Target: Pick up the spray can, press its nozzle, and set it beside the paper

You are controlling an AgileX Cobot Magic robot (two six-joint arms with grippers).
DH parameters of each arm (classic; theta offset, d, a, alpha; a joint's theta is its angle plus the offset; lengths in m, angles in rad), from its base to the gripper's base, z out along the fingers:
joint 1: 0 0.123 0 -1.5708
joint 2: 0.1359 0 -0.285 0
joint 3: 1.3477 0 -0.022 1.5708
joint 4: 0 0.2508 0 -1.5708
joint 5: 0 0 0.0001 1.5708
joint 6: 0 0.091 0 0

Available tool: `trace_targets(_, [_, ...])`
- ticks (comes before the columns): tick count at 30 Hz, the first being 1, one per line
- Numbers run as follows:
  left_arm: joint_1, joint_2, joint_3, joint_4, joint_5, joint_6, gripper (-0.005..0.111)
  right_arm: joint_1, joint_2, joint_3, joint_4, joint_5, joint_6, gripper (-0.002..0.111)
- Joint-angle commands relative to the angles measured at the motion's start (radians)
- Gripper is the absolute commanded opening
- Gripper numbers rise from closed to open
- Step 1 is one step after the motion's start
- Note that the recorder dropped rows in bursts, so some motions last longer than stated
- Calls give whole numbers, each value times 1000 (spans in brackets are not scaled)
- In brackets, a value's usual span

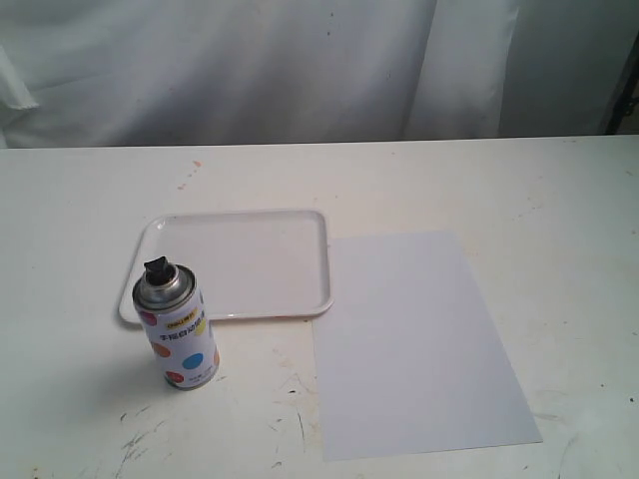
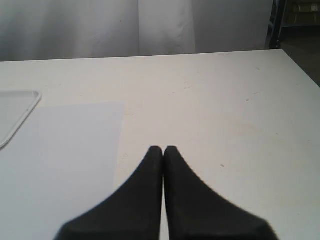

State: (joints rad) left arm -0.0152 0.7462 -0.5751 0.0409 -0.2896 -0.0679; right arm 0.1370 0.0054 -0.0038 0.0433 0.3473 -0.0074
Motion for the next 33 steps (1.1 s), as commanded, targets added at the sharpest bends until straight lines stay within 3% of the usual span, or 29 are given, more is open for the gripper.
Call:
trace_targets(1, [0,126,-6,70,-44,-14,0,-8,-5,4,2,-2,-2,0])
trace_targets(5, [0,207,36,163,-89,-45,0,-8,-5,4,2,-2,-2,0])
trace_targets(13, [0,373,160,266,-331,-172,0,-8,-5,4,2,-2,-2,0])
trace_targets(21, [0,455,221,366,-334,-308,0,-8,-5,4,2,-2,-2,0])
trace_targets(28, [0,493,310,372,-341,-289,0,-8,-5,4,2,-2,-2,0])
trace_targets(33, [0,527,375,483,-342,-298,0,-8,-5,4,2,-2,-2,0])
